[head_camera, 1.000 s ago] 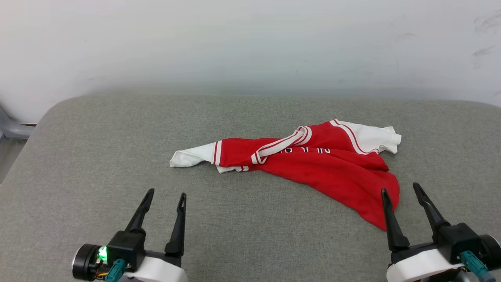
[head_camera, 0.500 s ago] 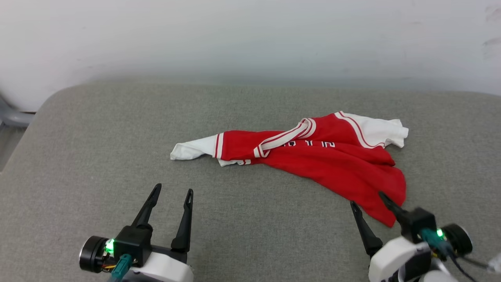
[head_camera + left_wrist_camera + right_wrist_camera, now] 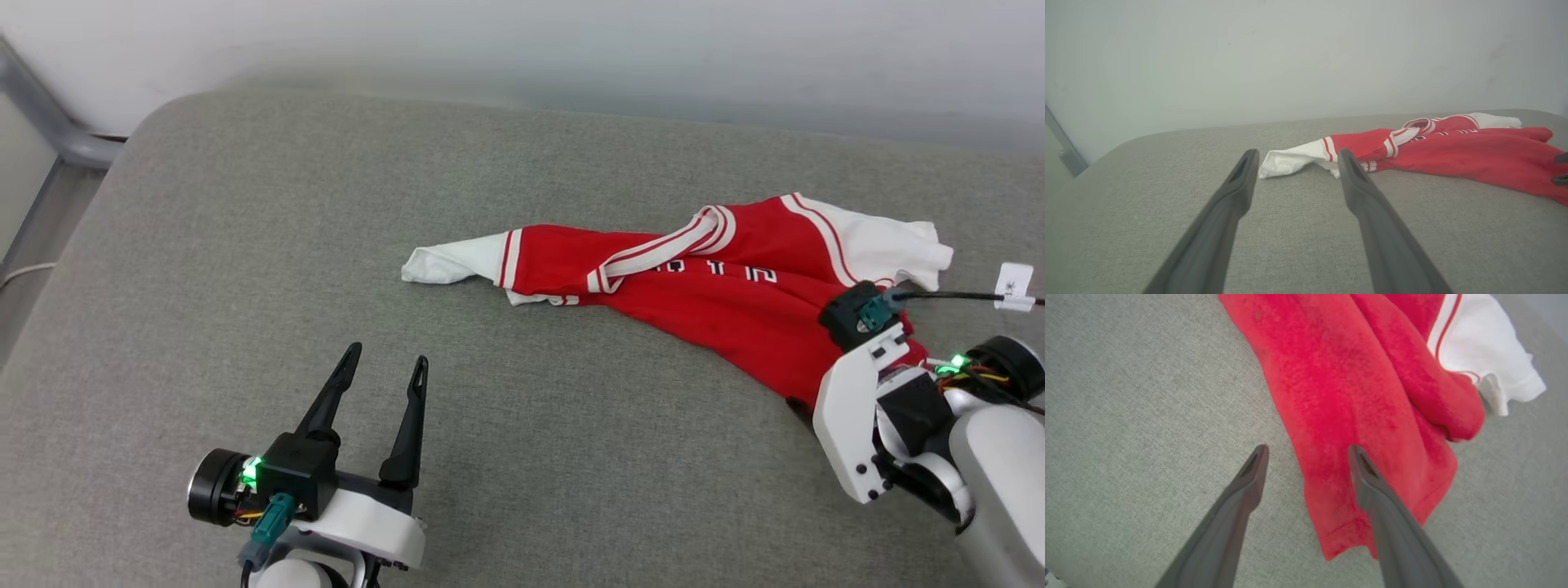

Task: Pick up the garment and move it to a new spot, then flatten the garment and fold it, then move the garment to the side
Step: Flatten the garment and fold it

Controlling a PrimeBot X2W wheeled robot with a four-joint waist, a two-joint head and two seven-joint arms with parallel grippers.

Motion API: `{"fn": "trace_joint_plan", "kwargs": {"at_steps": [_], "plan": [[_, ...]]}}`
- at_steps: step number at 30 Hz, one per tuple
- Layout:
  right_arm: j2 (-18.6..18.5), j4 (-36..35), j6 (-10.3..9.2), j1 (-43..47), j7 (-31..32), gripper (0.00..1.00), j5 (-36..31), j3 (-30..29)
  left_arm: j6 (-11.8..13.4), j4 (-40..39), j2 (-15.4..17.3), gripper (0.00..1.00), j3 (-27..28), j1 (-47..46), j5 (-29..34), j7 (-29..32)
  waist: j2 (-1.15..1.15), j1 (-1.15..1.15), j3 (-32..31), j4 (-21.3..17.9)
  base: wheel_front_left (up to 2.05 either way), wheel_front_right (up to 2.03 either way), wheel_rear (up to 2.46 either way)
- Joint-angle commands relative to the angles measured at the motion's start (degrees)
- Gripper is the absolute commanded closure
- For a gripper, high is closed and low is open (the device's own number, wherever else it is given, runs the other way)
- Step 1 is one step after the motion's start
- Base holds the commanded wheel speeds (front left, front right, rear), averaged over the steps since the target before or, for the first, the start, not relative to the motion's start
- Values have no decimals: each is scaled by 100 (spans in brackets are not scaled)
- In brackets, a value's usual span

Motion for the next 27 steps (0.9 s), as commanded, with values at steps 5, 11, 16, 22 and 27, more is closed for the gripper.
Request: {"fn": "trace_joint_plan", "kwargs": {"at_steps": [5, 11, 16, 22, 27], "plan": [[-222, 213, -7, -403, 528, 0, 32, 183, -85, 24, -78, 0, -11, -187, 72, -15, 0, -1, 275, 372, 0, 0, 0], [-390, 812, -7, -562, 838, 0, 132, 315, -121, 51, -138, 0, -9, -282, 100, -14, 0, -1, 402, 616, 0, 0, 0], [-303, 1310, -4, -398, 980, 34, 404, 434, -141, 82, -158, 0, 42, -252, 129, -14, 0, -1, 390, 648, 0, 0, 0], [-386, 1398, -3, -152, 1083, 100, 741, 569, -174, 184, -175, 0, 86, -145, 167, -14, 0, -1, 182, 511, 0, 0, 0], [-598, 1111, -4, 139, 1185, 100, 1052, 591, -188, 245, -172, 0, 144, -6, 200, -14, 0, -1, -123, 289, 0, 0, 0]]}}
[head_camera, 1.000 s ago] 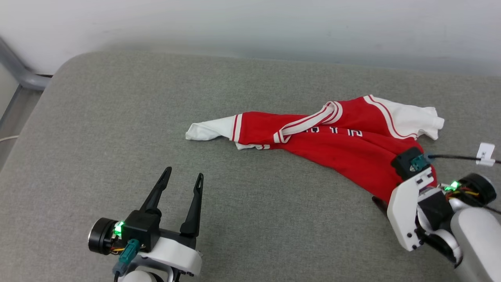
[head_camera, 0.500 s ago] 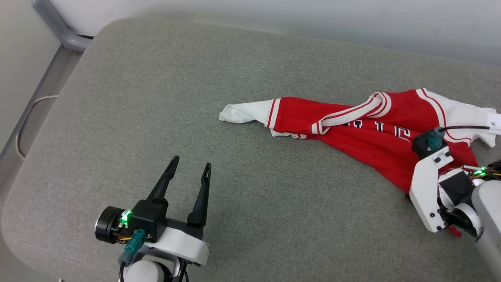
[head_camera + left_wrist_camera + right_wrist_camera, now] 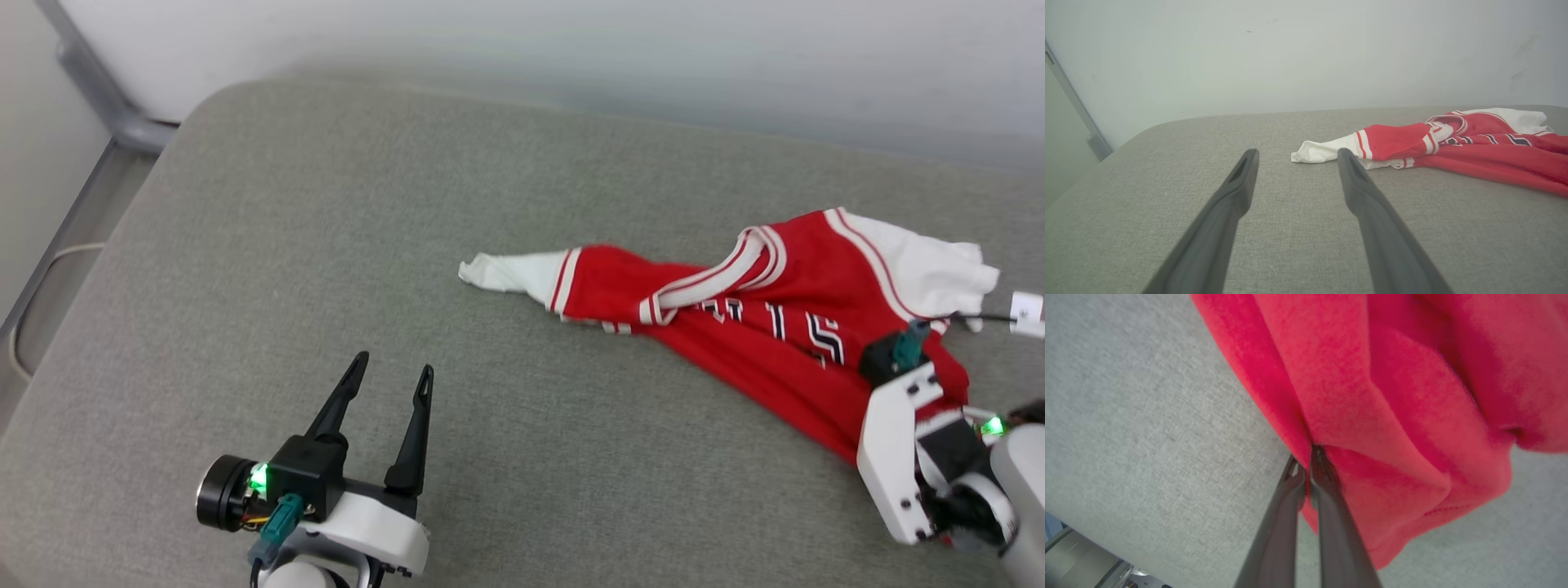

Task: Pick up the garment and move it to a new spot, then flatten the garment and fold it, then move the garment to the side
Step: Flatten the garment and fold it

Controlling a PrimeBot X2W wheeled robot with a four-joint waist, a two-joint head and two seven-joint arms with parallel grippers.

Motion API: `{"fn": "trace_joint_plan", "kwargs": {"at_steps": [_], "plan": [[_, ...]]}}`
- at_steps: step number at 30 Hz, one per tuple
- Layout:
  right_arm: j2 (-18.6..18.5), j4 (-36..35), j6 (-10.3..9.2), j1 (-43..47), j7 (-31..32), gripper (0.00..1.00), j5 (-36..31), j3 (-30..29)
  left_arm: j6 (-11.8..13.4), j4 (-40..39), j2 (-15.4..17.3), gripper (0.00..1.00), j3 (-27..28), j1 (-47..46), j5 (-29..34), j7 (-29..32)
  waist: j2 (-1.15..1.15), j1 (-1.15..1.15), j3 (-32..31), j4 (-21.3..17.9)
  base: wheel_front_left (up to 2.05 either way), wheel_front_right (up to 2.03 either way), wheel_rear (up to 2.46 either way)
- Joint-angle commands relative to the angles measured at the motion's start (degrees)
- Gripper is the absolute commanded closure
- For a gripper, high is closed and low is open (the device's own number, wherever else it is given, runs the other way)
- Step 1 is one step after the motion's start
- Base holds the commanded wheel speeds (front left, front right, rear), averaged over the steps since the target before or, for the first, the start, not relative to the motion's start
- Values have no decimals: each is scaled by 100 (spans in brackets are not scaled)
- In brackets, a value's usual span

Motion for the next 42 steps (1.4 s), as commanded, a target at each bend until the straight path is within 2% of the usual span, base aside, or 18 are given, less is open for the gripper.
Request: {"fn": "trace_joint_plan", "kwargs": {"at_steps": [1, 6, 11, 18, 22, 23, 24, 35, 42], "plan": [[-87, 9, -2, 351, 134, 100, 97, 54, -16, 11, 9, 0, 24, 79, 24, -13, 0, -1, -190, -161, 0, 0, 0], [-343, -538, -3, 988, 358, 100, 362, -201, -13, 23, 8, 0, 77, 252, 56, -13, 0, -1, -473, -376, 0, 0, 0], [-439, -1226, -3, 1891, 627, 100, 578, -671, 3, 23, -10, 0, 122, 392, 28, -13, 0, -1, -640, -526, 0, 0, 0], [-138, -2234, -3, 3155, 888, 100, 565, -1312, -3, 46, -22, 0, 158, 496, 11, -13, 0, -1, -711, -617, 0, 0, 0], [109, -2628, -3, 3410, 795, 100, 356, -1620, -16, 68, -29, 0, 189, 505, 11, -13, 0, -1, -678, -684, 0, 0, 0], [145, -2702, -3, 3363, 688, 44, 252, -1658, -24, 78, -28, 0, 189, 496, 21, -13, 0, -1, -666, -698, 0, 0, 0], [200, -2721, -3, 3325, 610, 0, 183, -1701, -24, 90, -25, 0, 184, 479, 33, -13, 0, -1, -658, -710, 0, 0, 0], [592, -3206, -3, 2601, 137, 0, 231, -2173, -67, 41, -11, 0, 210, 340, 84, -13, 0, -1, -573, -892, 0, 0, 0], [570, -3386, -2, 1902, 316, 0, 157, -1940, -85, 35, -21, 0, 107, 199, 90, -13, 0, -1, -363, -809, 0, 0, 0]]}}
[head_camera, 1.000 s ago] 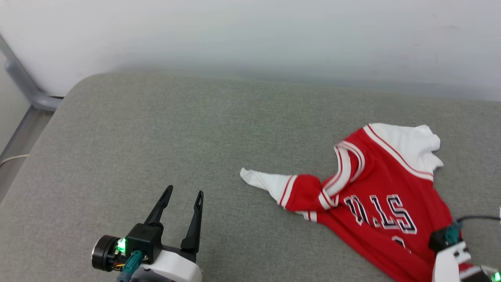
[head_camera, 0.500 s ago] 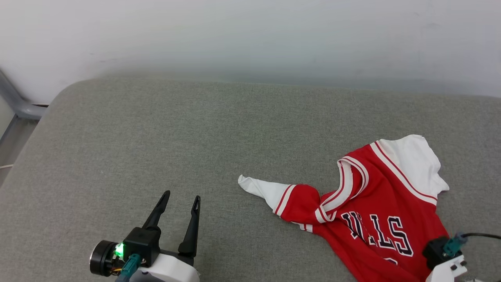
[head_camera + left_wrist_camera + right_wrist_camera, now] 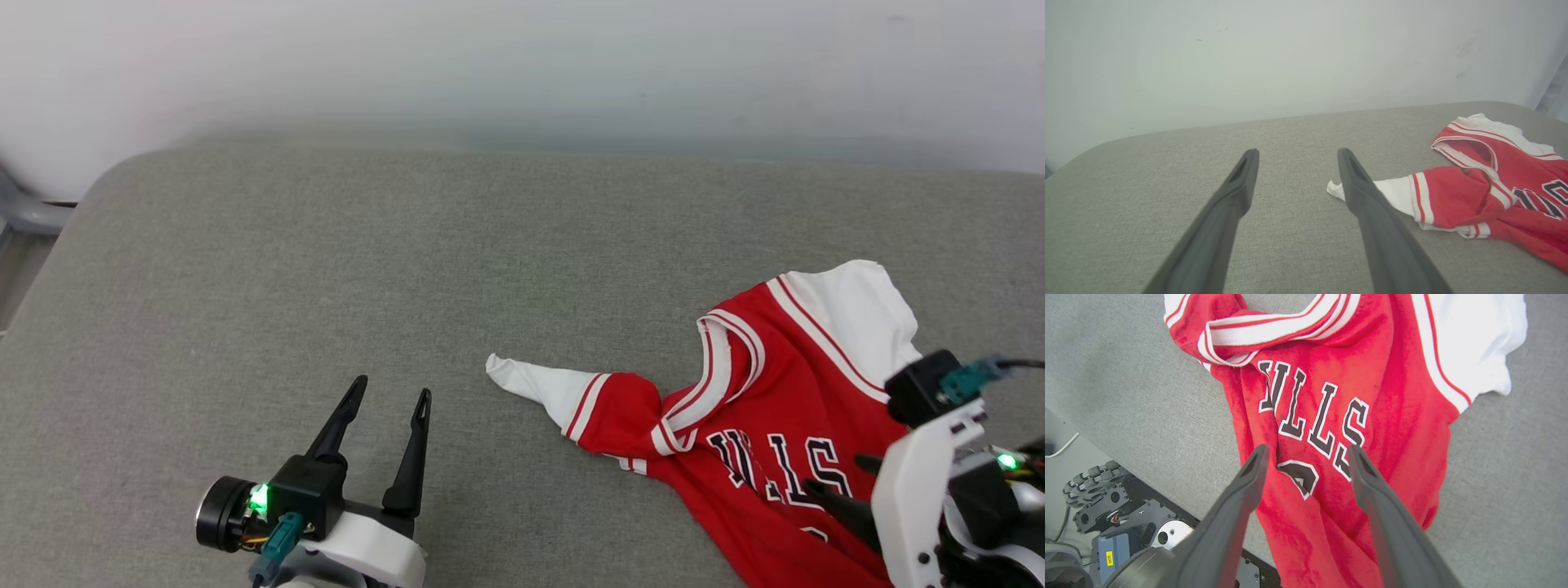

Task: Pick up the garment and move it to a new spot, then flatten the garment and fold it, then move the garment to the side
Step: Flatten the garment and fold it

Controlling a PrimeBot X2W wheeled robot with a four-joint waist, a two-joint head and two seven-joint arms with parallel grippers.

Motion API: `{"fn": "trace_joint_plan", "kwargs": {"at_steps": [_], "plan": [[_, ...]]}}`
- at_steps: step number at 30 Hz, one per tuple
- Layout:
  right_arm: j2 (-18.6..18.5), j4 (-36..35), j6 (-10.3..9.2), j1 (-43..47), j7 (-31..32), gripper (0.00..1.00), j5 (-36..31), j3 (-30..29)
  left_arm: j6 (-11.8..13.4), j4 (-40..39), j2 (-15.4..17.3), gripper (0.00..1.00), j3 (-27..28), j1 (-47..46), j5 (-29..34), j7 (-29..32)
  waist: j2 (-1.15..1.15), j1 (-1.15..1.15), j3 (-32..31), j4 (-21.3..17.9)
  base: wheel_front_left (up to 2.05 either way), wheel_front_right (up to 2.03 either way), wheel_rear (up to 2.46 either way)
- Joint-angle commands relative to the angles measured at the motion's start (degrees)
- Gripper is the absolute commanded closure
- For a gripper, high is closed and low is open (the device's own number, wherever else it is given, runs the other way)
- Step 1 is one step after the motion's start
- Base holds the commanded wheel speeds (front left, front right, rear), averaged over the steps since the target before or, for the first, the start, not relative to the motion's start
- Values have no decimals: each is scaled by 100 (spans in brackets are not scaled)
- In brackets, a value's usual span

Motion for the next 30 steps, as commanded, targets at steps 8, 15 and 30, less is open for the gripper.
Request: {"fn": "trace_joint_plan", "kwargs": {"at_steps": [8, 15, 30], "plan": [[-94, 234, -3, -1056, 326, 0, -88, 935, -23, 65, -13, 0, -115, -225, -40, -13, 0, 0, 326, 363, 0, 0, 0], [-125, 939, -3, -1824, 393, 0, 3, 1671, -2, 150, -29, 0, -218, -364, -114, -13, 0, 0, 514, 837, 0, 0, 0], [-328, 2188, -3, -2277, 160, 100, 301, 2050, 107, 210, -44, 0, -372, -282, -238, -13, 0, 0, 571, 1517, 0, 0, 0]]}}
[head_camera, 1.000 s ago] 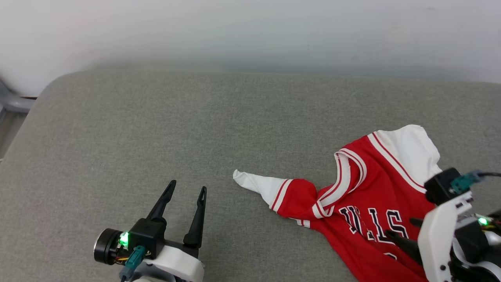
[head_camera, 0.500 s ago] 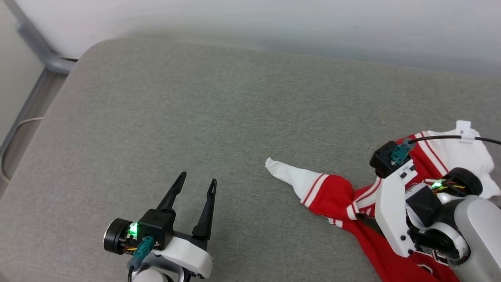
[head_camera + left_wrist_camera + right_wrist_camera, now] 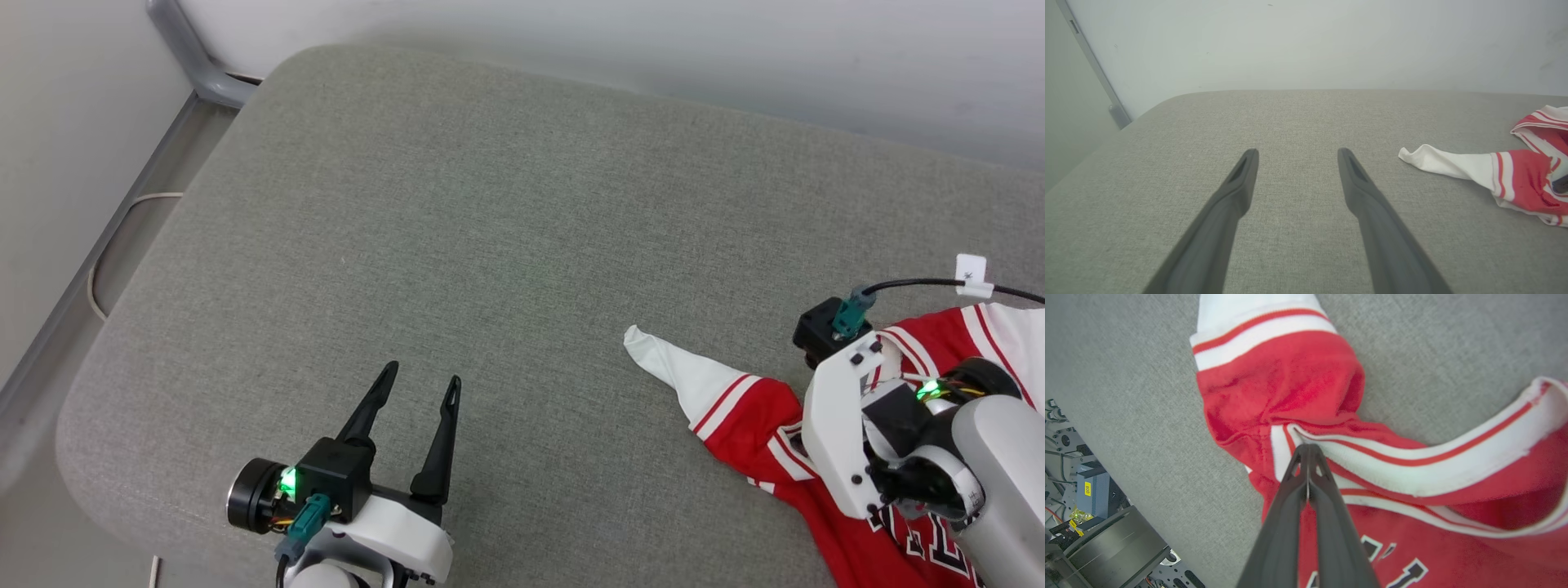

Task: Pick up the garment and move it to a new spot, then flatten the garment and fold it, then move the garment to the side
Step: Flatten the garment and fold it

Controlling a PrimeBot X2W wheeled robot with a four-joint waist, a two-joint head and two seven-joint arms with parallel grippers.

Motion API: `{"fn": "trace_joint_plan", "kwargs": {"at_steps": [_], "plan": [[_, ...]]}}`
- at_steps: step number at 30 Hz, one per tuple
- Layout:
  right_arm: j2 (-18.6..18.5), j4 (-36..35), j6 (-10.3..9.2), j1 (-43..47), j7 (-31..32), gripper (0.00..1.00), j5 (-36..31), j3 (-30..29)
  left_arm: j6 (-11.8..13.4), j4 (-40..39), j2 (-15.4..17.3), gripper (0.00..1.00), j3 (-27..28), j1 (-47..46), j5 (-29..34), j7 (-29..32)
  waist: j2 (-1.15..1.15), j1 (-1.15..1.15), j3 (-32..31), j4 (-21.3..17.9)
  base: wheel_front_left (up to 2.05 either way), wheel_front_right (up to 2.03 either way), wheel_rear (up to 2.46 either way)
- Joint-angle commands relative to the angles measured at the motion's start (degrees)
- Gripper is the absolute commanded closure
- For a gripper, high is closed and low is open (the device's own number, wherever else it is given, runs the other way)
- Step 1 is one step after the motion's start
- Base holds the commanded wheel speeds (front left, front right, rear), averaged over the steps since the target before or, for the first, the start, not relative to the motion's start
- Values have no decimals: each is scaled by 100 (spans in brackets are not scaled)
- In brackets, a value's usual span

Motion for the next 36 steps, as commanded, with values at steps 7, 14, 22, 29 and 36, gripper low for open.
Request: {"fn": "trace_joint_plan", "kwargs": {"at_steps": [7, 14, 22, 29, 36], "plan": [[-110, 117, -4, -468, -98, 100, 192, -276, 43, 5, -14, 0, -59, 85, -46, -13, 0, -1, -150, 105, 0, 0, 0], [-195, 395, -4, -840, -184, 100, 35, -381, 52, -45, -13, 0, -135, 47, -71, -13, 0, -1, -89, 241, 0, 0, 0], [-134, 495, -4, -569, -152, 100, 240, -219, 71, 32, -13, 0, -135, 158, -55, -13, 0, -1, -188, 217, 0, 0, 0], [-121, 331, -4, -322, 12, 0, 340, 7, 51, 47, -13, 0, -118, 186, -39, -13, 0, -1, -287, 154, 0, 0, 0], [-189, 257, -4, -198, 135, 0, 204, 171, 19, 19, -12, 0, -161, 106, -68, -14, 0, -1, -172, 235, 0, 0, 0]]}}
